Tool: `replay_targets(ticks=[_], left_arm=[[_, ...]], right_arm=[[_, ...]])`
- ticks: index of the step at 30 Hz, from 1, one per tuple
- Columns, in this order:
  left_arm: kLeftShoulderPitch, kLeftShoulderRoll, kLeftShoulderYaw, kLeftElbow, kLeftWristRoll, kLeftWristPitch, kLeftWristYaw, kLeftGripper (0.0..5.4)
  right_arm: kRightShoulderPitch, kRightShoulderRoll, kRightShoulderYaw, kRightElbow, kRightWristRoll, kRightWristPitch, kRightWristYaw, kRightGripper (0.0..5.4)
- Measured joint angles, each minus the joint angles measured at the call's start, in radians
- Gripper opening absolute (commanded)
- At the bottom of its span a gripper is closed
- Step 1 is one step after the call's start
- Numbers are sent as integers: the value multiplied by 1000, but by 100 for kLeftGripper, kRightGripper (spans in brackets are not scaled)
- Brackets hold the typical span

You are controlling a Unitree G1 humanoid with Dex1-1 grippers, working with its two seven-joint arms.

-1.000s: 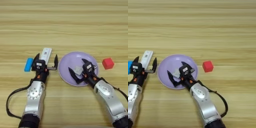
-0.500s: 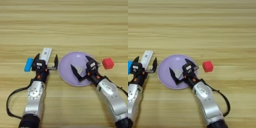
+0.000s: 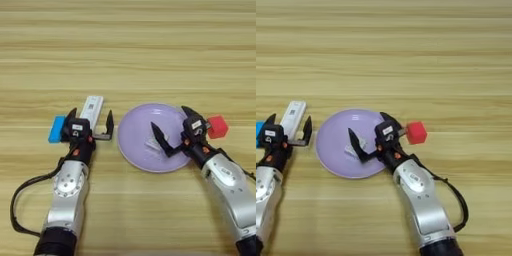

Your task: Move the objects on the table

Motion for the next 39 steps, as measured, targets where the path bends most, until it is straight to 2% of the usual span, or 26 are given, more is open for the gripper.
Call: replay_targets(ticks=[7, 15, 31, 39], left_arm=[[2, 16, 4, -12, 8, 37, 5, 540], [2, 22, 5, -8, 12, 68, 7, 540], [15, 39, -29, -34, 33, 191, -6, 540], [14, 55, -26, -43, 34, 211, -1, 540]], right_arm=[[-28, -10, -97, -48, 38, 0, -31, 538], [-66, -53, -208, -63, 81, 5, -63, 538], [-68, -49, -202, -72, 81, 23, -74, 538], [-68, -47, -192, -80, 79, 24, -91, 538]])
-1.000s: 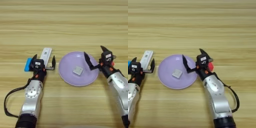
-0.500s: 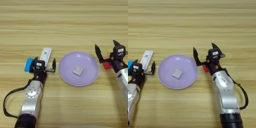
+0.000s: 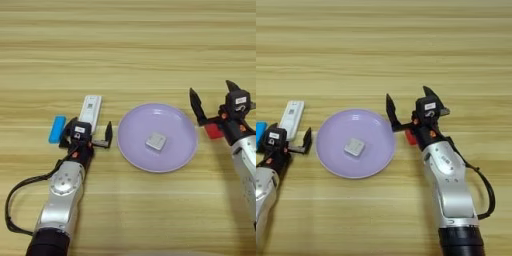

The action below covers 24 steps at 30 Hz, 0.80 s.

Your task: Move the objects on the table

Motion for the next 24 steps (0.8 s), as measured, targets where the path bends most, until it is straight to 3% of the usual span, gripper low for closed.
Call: replay_targets(ticks=[7, 16, 24], left_arm=[[-1, 3, 5, 1, -2, -1, 6, 540], [-50, 8, 11, 44, 6, 26, 21, 540], [-96, 13, 10, 27, 9, 167, 26, 540]], right_arm=[[0, 0, 5, -1, 0, 0, -1, 538], [-4, 2, 8, -1, -2, 1, -5, 538], [-7, 8, 16, 0, -8, 1, -20, 538]])
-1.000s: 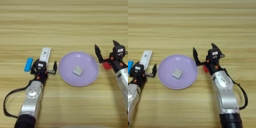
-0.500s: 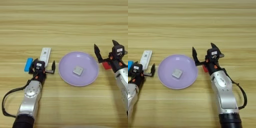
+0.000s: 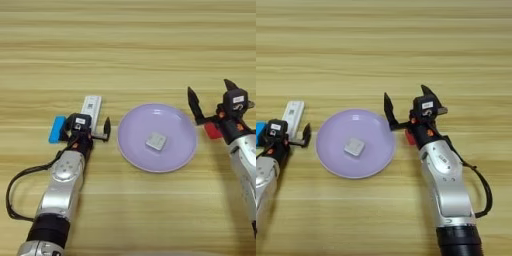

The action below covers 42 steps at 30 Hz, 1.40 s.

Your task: Move the objects on the table

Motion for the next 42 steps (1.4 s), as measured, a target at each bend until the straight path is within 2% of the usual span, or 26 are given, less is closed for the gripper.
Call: replay_targets(ticks=[4, 7, 12, 28, 29, 42], left_arm=[[-2, 0, 2, -40, -1, 80, 2, 540], [-3, 0, 8, -47, -2, 99, 5, 540], [-29, 2, 31, -8, -2, 89, 38, 540], [-75, 13, 39, 89, 1, 40, 65, 540], [-77, 13, 39, 92, 0, 38, 65, 518], [-84, 26, 30, 108, 0, 33, 35, 402]], right_arm=[[-4, 4, 7, 0, -4, 1, -2, 538], [-4, 7, 9, 0, -6, 1, -3, 538], [-5, 8, 9, 0, -7, 7, -3, 538], [-8, 8, 4, 0, -7, 15, -6, 538], [-9, 8, 4, 0, -7, 15, -6, 540], [-9, 8, -6, 0, -7, 15, -7, 540]])
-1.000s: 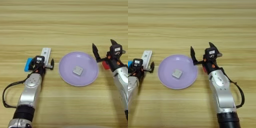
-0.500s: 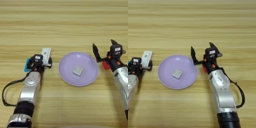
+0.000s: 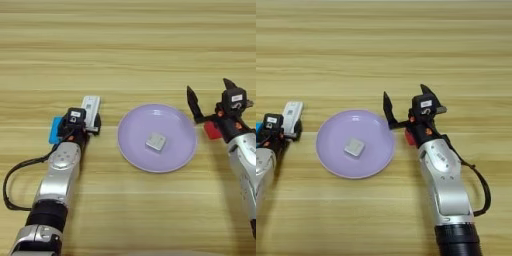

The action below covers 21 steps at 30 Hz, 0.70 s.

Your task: Move the objects on the table

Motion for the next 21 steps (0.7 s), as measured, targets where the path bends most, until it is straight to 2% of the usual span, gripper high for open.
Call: replay_targets(ticks=[11, 21], left_arm=[[1, 3, 1, 0, -10, 1, -11, 287], [11, 2, 2, -13, -16, 0, -20, 285]], right_arm=[[-1, 0, -3, 0, 0, 0, 0, 540], [-1, 0, -4, 0, 0, 0, 0, 540]])
